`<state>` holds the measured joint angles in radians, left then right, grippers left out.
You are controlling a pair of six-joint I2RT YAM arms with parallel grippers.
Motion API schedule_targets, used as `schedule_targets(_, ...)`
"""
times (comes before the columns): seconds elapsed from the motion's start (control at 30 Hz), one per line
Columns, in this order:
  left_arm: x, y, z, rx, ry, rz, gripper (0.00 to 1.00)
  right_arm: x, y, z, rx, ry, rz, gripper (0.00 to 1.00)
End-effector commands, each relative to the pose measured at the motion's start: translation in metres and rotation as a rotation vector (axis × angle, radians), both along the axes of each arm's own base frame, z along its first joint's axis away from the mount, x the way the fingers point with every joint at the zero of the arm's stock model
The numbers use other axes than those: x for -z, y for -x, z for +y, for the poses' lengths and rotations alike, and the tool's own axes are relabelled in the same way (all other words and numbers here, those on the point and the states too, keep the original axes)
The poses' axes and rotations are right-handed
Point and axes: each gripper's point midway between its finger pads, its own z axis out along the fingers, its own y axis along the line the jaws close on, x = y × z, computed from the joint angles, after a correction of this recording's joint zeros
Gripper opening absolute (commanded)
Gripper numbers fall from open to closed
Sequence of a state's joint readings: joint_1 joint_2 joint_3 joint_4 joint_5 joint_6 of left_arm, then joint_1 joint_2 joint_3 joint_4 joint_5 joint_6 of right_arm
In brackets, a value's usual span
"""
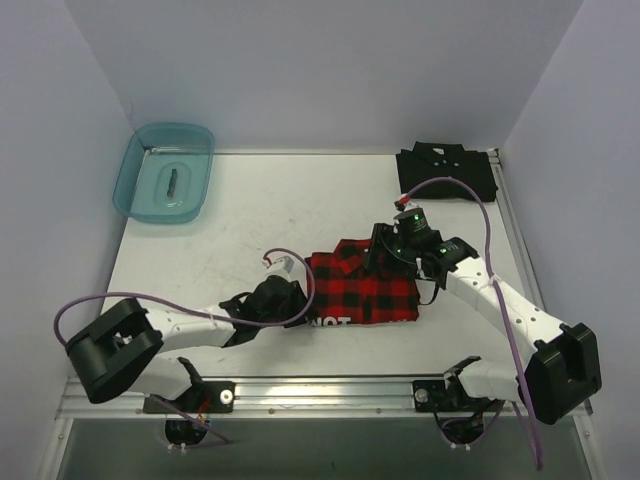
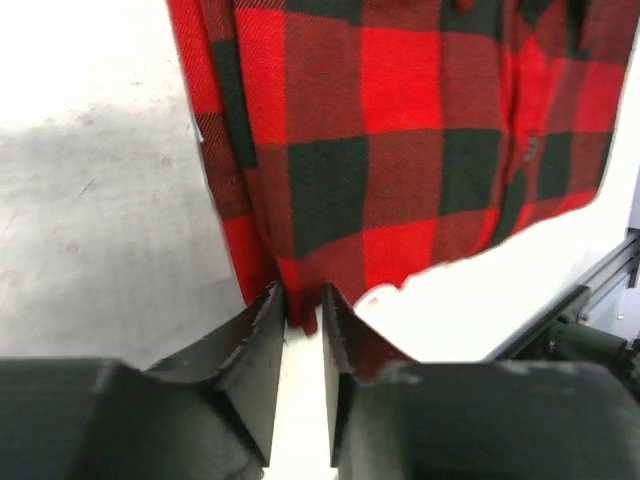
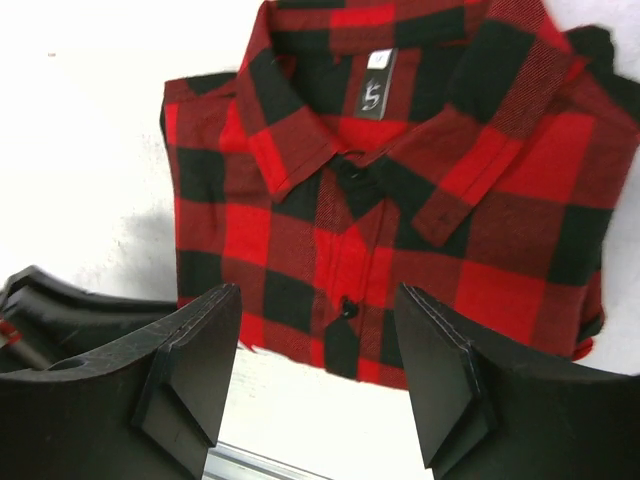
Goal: Fold and stack the long sleeve shirts
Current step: Fold the shirt
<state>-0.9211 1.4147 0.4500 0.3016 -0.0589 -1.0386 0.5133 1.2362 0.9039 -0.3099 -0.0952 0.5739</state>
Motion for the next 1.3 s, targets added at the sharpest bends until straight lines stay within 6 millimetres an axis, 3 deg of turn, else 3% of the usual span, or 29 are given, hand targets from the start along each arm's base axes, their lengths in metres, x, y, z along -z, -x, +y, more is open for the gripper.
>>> schedule_targets(0.0, -0.012, 0.001, 0.019, 0.006, -0.069, -0.045, 0.32, -0.016, -0.007, 0.001, -0.020, -0.020, -0.050, 0.62)
schedule_targets(0.07, -0.033, -0.007, 0.025, -0.014, -0.048, -0.082, 0.52, -0.016, -0.005, 0.006, -0.045, -0.017, -0.047, 0.62)
schedule_targets(0.1, -0.045, -0.019, 0.035, -0.059, -0.029, -0.095, 0.57, -0.017, -0.005, 0.009, -0.052, -0.011, -0.052, 0.61)
schedule_targets(0.17, -0.056, -0.031, 0.043, -0.075, 0.006, -0.104, 0.53, -0.021, -0.009, 0.019, -0.068, 0.003, -0.060, 0.60)
schedule_targets(0.23, -0.063, -0.060, 0.064, -0.157, 0.027, -0.118, 0.51, -0.022, -0.017, 0.026, -0.068, 0.017, -0.066, 0.58)
schedule_targets(0.33, -0.067, -0.088, 0.067, -0.162, 0.100, -0.108, 0.51, -0.025, -0.031, 0.048, -0.055, 0.033, -0.071, 0.56)
schedule_targets(0.53, -0.050, -0.117, 0.031, -0.067, 0.135, -0.035, 0.51, -0.008, -0.062, 0.085, -0.062, 0.091, -0.057, 0.54)
schedule_targets(0.57, -0.047, -0.117, 0.026, -0.055, 0.153, -0.017, 0.51, 0.003, -0.067, 0.089, -0.060, 0.111, -0.040, 0.54)
schedule_targets(0.63, -0.038, -0.123, 0.021, -0.053, 0.168, -0.014, 0.50, 0.002, -0.077, 0.098, -0.064, 0.116, -0.050, 0.54)
schedule_targets(0.67, -0.036, -0.126, 0.019, -0.057, 0.171, -0.009, 0.50, 0.014, -0.078, 0.102, -0.073, 0.130, -0.027, 0.54)
schedule_targets(0.73, -0.022, -0.126, 0.017, -0.055, 0.164, 0.017, 0.50, 0.017, -0.085, 0.111, -0.080, 0.118, -0.018, 0.54)
schedule_targets(0.77, -0.020, -0.127, 0.016, -0.051, 0.168, 0.017, 0.49, 0.031, -0.087, 0.113, -0.083, 0.134, 0.008, 0.54)
schedule_targets(0.9, 0.007, -0.122, 0.015, -0.056, 0.156, 0.071, 0.42, 0.051, -0.090, 0.125, -0.093, 0.145, 0.044, 0.53)
schedule_targets(0.97, 0.010, -0.121, 0.013, -0.053, 0.168, 0.074, 0.40, 0.060, -0.090, 0.131, -0.101, 0.147, 0.062, 0.54)
schedule_targets(1.07, 0.022, -0.116, 0.014, -0.057, 0.165, 0.092, 0.36, 0.072, -0.092, 0.133, -0.105, 0.157, 0.082, 0.53)
schedule_targets(1.17, 0.029, -0.111, 0.017, -0.065, 0.171, 0.107, 0.22, 0.080, -0.092, 0.136, -0.121, 0.157, 0.092, 0.51)
schedule_targets(1.27, 0.034, -0.104, 0.019, -0.059, 0.168, 0.114, 0.22, 0.087, -0.092, 0.135, -0.127, 0.168, 0.100, 0.50)
